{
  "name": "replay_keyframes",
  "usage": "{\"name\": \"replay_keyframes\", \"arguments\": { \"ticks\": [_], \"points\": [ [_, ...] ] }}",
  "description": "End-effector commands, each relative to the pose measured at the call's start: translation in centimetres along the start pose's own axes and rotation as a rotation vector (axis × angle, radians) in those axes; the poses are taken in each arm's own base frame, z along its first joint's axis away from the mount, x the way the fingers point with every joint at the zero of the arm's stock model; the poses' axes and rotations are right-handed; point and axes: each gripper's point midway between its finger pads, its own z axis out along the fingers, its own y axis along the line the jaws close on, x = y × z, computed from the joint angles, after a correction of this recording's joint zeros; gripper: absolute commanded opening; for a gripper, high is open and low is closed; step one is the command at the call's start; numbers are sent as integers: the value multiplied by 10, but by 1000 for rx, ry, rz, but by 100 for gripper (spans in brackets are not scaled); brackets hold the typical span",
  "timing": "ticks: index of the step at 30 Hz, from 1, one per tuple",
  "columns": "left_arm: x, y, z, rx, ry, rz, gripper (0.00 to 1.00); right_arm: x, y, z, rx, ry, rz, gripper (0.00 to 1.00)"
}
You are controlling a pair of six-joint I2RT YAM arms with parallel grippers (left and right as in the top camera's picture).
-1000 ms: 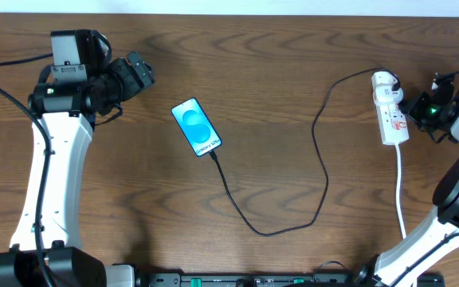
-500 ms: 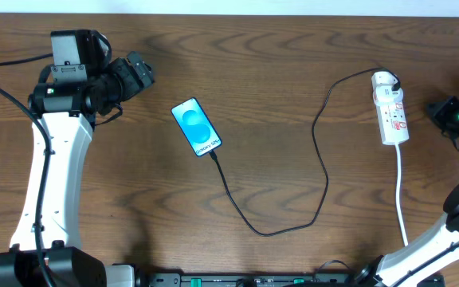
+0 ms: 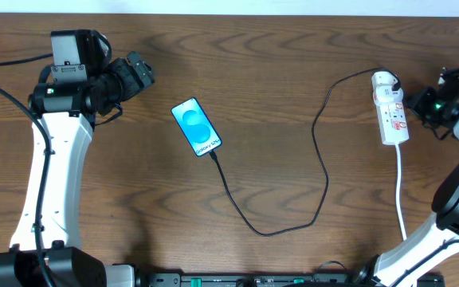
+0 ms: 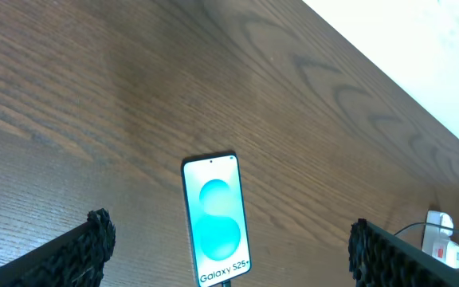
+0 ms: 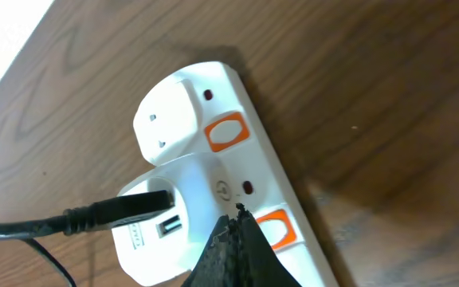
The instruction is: Plug charger to phone and switch on socket
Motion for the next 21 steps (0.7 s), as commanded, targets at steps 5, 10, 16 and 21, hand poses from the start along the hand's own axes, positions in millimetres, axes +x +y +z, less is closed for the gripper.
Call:
{"name": "replay_keyframes", "arguments": {
  "ticks": [5, 10, 16, 21],
  "points": [
    [2, 4, 3, -14, 7, 7, 95, -1, -1, 1, 67, -14, -46, 1],
    [2, 4, 3, -14, 7, 7, 95, -1, -1, 1, 69, -14, -47, 1],
    [2, 4, 3, -14, 6, 7, 95, 1, -1, 4, 68, -6, -54, 1],
    [2, 4, 3, -14, 6, 7, 95, 9, 0, 13, 26, 20, -44, 1]
  ]
}}
